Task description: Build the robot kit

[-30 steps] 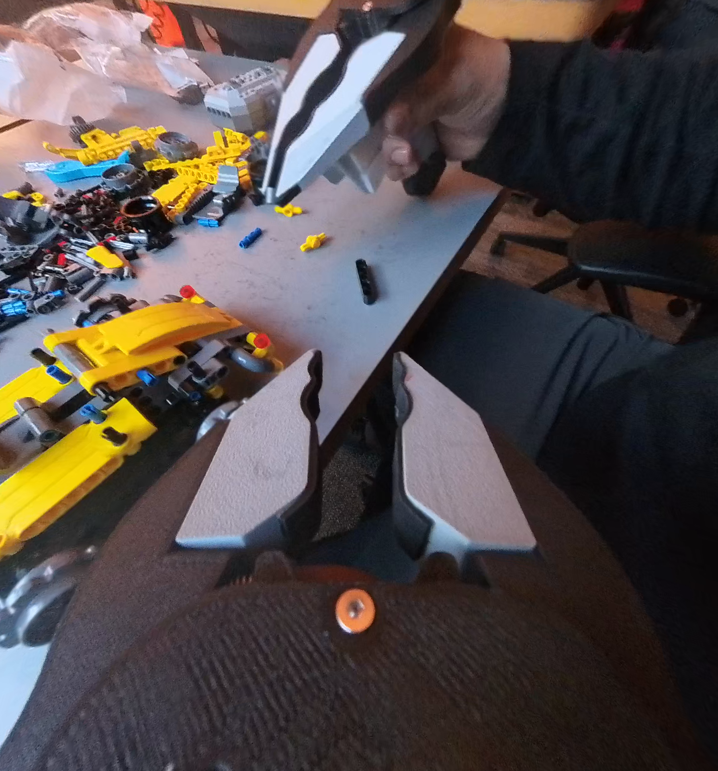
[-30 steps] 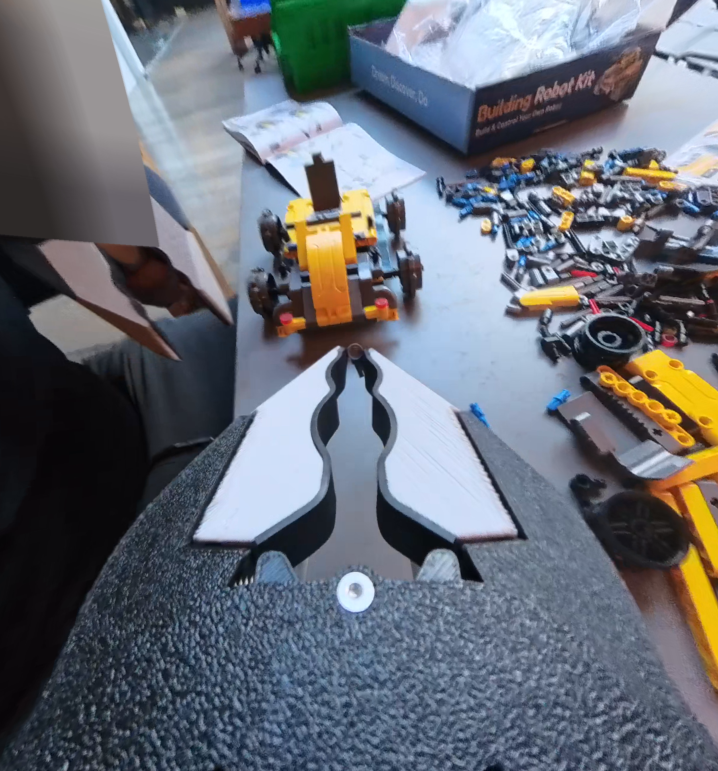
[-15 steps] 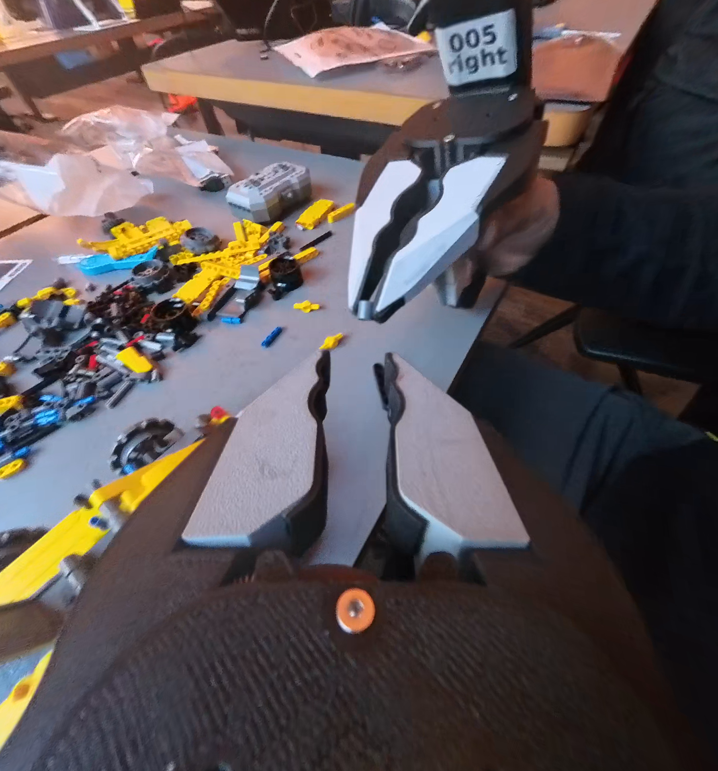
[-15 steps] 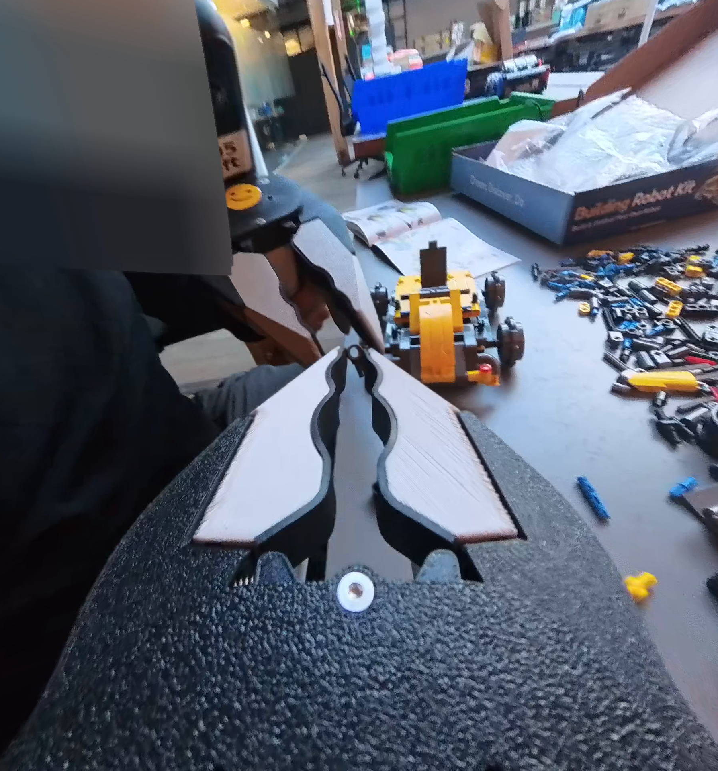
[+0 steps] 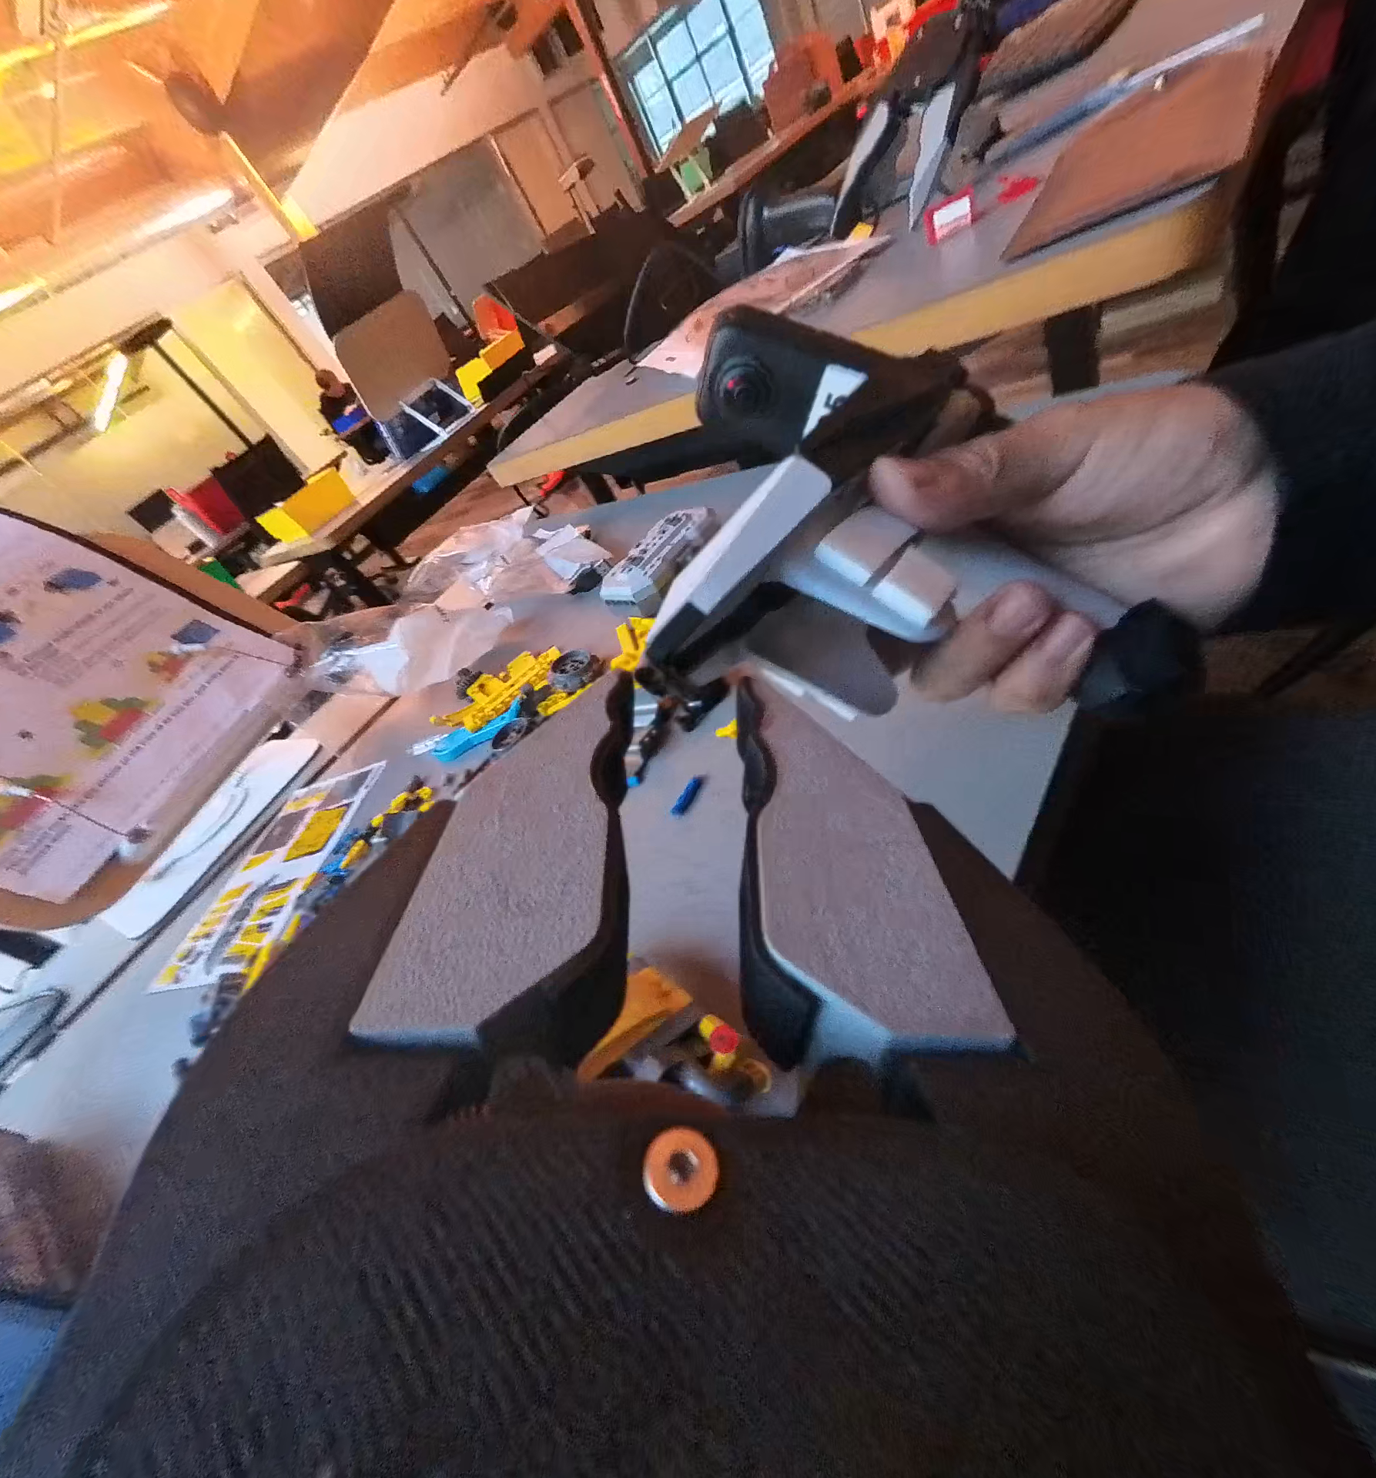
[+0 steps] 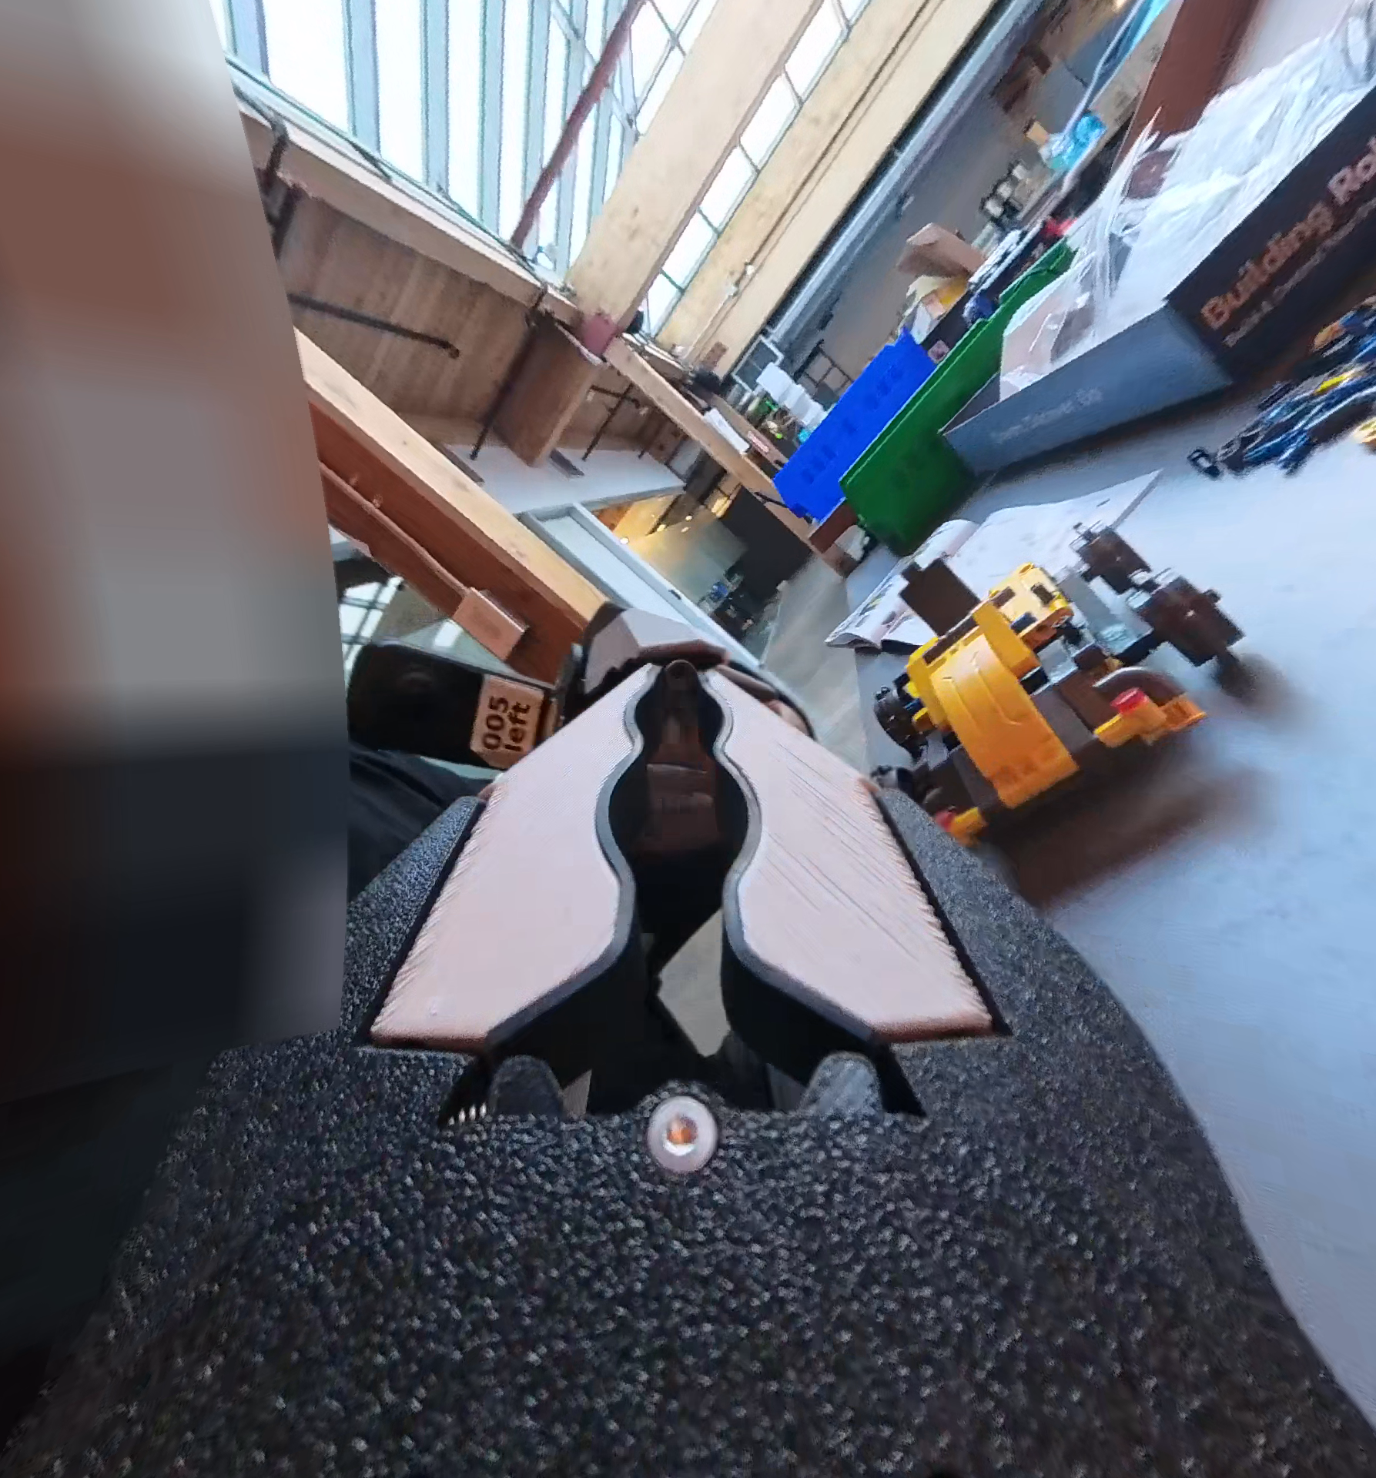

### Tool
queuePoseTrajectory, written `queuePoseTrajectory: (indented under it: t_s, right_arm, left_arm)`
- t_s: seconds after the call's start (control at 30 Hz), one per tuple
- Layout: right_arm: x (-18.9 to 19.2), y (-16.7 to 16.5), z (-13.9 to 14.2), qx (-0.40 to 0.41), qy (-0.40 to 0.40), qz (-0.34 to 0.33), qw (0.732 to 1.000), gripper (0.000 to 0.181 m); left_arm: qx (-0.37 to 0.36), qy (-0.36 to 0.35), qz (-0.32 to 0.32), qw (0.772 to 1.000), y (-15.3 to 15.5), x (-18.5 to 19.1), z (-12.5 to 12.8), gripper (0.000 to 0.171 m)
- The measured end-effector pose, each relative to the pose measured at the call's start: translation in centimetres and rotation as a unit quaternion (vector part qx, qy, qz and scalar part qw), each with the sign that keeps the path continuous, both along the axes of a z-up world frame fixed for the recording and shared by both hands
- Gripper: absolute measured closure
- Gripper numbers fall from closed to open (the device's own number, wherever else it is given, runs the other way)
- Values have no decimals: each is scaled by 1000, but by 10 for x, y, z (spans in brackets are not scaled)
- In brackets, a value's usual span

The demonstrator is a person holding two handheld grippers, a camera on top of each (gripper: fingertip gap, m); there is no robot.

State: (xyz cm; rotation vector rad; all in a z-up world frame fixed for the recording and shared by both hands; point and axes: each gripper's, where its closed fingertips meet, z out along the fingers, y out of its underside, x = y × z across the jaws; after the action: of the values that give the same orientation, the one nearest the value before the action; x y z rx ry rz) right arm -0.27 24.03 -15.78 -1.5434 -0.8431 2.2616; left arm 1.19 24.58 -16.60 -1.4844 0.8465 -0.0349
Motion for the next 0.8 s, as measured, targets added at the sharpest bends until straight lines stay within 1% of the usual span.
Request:
queuePoseTrajectory:
  t_s: [0.07, 0.13, 0.27, 0.37, 0.47, 0.53, 0.63, 0.73, 0.8]
  right_arm:
    - [-1, -1, -2, -13, -6, 4, 1000, 176]
    - [-3, -3, -7, -13, -21, 4, 1000, 176]
    - [-4, -6, -7, -36, -17, 16, 999, 174]
    - [-5, -5, -11, -36, -24, 13, 999, 174]
    - [-6, -4, -14, -20, -31, 7, 999, 176]
    - [-5, -2, -18, 7, -42, -3, 999, 175]
    - [-3, 5, -27, 78, -84, -32, 993, 169]
    - [0, 11, -31, 147, -126, -57, 979, 164]
    - [0, 8, -32, 190, -145, -59, 969, 164]
  left_arm:
    - [14, 27, 7, 1000, 2, -3, -3, 151]
    - [28, 40, 6, 999, 0, -3, -3, 155]
    - [57, 75, 15, 995, 0, -5, -2, 159]
    - [44, 74, 16, 996, 1, -6, -6, 159]
    - [21, 50, 12, 998, 2, -6, -10, 158]
    - [4, 36, 13, 999, 3, -7, -12, 158]
    - [-9, 32, 15, 999, 5, -9, -14, 158]
    - [-24, 52, 23, 998, 7, -9, -22, 158]
    - [-22, 65, 20, 997, 7, -6, -26, 158]
